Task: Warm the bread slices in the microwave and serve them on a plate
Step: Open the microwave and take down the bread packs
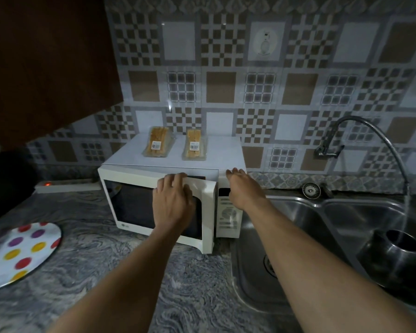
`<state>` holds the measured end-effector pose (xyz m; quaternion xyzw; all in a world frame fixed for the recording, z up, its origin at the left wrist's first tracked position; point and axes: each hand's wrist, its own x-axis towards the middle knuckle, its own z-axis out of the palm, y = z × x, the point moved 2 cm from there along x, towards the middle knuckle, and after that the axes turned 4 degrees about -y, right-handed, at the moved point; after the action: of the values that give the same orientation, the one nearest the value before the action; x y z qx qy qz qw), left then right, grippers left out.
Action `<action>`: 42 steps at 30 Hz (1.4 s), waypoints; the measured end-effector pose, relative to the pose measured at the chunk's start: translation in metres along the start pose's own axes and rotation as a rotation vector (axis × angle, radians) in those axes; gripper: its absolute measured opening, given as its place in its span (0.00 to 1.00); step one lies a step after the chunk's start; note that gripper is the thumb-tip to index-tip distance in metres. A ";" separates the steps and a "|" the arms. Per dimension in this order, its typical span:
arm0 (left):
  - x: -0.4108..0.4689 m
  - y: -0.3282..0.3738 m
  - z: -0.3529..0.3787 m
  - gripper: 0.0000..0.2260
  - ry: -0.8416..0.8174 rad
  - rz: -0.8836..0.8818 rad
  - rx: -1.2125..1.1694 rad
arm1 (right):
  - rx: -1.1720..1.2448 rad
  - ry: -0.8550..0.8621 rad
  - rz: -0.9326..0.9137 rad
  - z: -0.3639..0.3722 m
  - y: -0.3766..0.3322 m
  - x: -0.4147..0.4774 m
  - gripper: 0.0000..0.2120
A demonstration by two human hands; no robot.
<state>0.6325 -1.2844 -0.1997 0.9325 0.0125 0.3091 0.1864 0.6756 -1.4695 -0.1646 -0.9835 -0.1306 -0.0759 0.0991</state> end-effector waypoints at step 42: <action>0.009 -0.119 -0.102 0.28 -0.549 -0.375 0.369 | -0.075 -0.297 0.131 0.024 -0.094 0.030 0.42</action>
<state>0.5912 -1.1378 -0.1617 0.9800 0.1882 0.0007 0.0651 0.6817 -1.3682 -0.1660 -0.9934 -0.0763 0.0722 0.0465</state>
